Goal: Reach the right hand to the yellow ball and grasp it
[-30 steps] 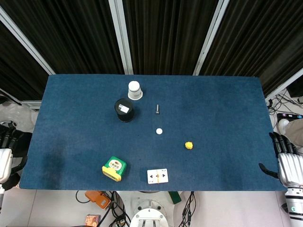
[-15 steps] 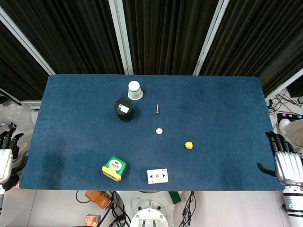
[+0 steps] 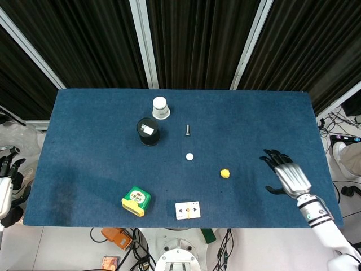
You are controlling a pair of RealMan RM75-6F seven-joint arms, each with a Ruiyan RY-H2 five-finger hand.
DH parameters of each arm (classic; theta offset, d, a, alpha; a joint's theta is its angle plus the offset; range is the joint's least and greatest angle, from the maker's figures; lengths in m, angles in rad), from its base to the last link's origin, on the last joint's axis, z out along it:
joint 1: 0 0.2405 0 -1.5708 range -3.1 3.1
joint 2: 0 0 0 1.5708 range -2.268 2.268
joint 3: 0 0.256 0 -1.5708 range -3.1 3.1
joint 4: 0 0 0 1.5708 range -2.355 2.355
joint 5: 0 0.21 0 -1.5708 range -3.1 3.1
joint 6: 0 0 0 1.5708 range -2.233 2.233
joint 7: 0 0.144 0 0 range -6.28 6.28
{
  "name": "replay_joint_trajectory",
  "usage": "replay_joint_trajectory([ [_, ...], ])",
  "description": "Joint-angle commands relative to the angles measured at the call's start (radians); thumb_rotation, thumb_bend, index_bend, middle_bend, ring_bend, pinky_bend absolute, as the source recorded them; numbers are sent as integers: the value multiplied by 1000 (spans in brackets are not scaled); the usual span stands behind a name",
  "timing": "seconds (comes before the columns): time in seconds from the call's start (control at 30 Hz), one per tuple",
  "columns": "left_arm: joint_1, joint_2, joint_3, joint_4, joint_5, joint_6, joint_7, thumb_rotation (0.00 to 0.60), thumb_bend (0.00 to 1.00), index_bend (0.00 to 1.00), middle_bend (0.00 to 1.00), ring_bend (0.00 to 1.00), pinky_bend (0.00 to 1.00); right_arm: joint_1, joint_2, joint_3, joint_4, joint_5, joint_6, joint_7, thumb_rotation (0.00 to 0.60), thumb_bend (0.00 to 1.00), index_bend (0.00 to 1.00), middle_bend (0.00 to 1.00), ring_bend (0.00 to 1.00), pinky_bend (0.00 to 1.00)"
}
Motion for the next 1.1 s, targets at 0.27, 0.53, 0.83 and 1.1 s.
replay_joint_trajectory([
  [0.27, -1, 1, 0, 2, -1, -5, -7, 600, 295, 168, 47, 64, 174, 153, -123, 38, 55, 39, -148, -49, 600, 295, 322, 122, 142, 213],
  [0.53, -1, 3, 0, 2, -1, -7, -11, 600, 295, 168, 47, 64, 174, 201, -183, 34, 107, 80, -186, -78, 600, 299, 358, 121, 146, 213],
  [0.83, -2, 4, -1, 3, -4, -7, -12, 600, 295, 169, 47, 64, 174, 233, -241, 22, 157, 95, -196, -77, 600, 300, 413, 121, 158, 215],
  [1.1, -1, 5, -2, 3, -7, -9, -16, 600, 295, 168, 47, 64, 174, 244, -278, 6, 207, 105, -197, -50, 600, 299, 434, 121, 166, 219],
])
